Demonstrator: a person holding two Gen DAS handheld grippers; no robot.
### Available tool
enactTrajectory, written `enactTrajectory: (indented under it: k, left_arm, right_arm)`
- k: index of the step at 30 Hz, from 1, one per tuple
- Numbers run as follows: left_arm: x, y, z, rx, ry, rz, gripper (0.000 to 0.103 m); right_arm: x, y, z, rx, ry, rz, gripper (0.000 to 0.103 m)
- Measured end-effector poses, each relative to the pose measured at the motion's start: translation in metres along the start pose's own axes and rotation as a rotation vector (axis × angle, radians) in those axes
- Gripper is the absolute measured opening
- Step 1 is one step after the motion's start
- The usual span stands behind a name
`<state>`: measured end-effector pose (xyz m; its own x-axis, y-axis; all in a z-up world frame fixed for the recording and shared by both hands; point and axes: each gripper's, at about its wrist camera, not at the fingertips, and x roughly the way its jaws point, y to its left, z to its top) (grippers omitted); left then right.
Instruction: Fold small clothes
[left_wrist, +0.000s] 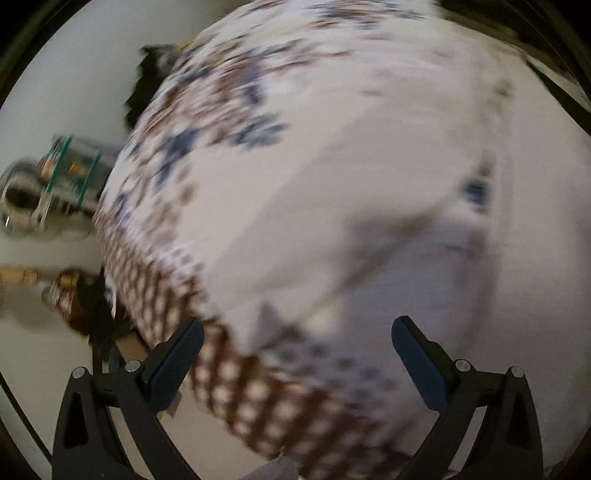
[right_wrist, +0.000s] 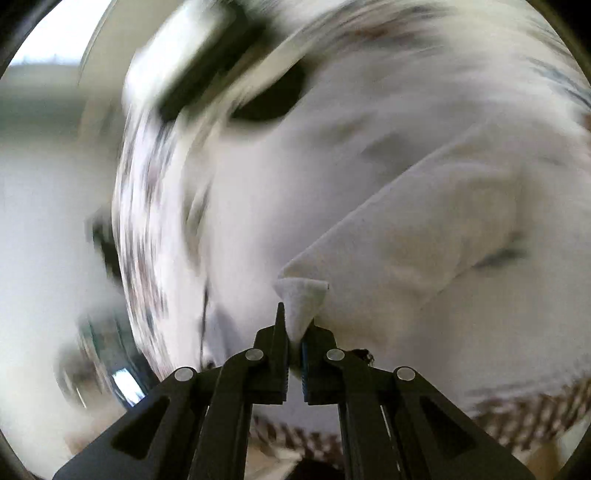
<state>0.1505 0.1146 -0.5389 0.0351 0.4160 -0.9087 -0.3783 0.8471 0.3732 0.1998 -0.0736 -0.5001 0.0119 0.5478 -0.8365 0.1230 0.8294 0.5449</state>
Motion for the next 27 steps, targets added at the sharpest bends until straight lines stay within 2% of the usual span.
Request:
enactTrajectory:
  k: [2, 6, 12, 15, 16, 17, 19, 20, 21, 25, 27]
  left_arm:
    - [0.005, 0.022, -0.005, -0.04, 0.008, 0.022, 0.103]
    - [0.019, 0.063, -0.017, -0.11, 0.034, 0.049, 0.103]
    - [0.038, 0.1, -0.027, -0.165, 0.072, 0.035, 0.103]
    - [0.048, 0.11, -0.027, -0.192, 0.105, -0.02, 0.103]
    - [0.052, 0.115, -0.027, -0.207, 0.118, -0.07, 0.103]
    - [0.055, 0.119, -0.027, -0.223, 0.128, -0.111, 0.103]
    - [0.064, 0.128, -0.026, -0.269, 0.155, -0.222, 0.103]
    - [0.069, 0.132, -0.025, -0.295, 0.168, -0.278, 0.103]
    - [0.078, 0.138, -0.025, -0.333, 0.19, -0.349, 0.103]
    - [0.107, 0.15, -0.015, -0.47, 0.253, -0.585, 0.101]
    - [0.116, 0.147, -0.004, -0.5, 0.237, -0.666, 0.101]
  right_arm:
    - [0.056, 0.045, -0.015, -0.125, 0.11, -0.052, 0.005]
    - [0.122, 0.089, -0.048, -0.284, 0.215, -0.186, 0.005]
    - [0.155, 0.1, -0.072, -0.329, 0.294, -0.244, 0.005]
    - [0.164, 0.095, -0.067, -0.295, 0.347, -0.243, 0.009]
    - [0.163, 0.092, -0.065, -0.273, 0.364, -0.225, 0.014]
    - [0.162, 0.087, -0.059, -0.23, 0.396, -0.168, 0.019]
    - [0.15, 0.079, -0.052, -0.17, 0.419, -0.095, 0.056]
    - [0.136, 0.073, -0.048, -0.132, 0.398, -0.065, 0.063]
    - [0.127, 0.067, -0.045, -0.113, 0.377, -0.056, 0.066]
    - [0.09, 0.028, -0.033, 0.005, 0.305, -0.09, 0.066]
    - [0.083, 0.012, -0.03, 0.074, 0.276, -0.121, 0.066]
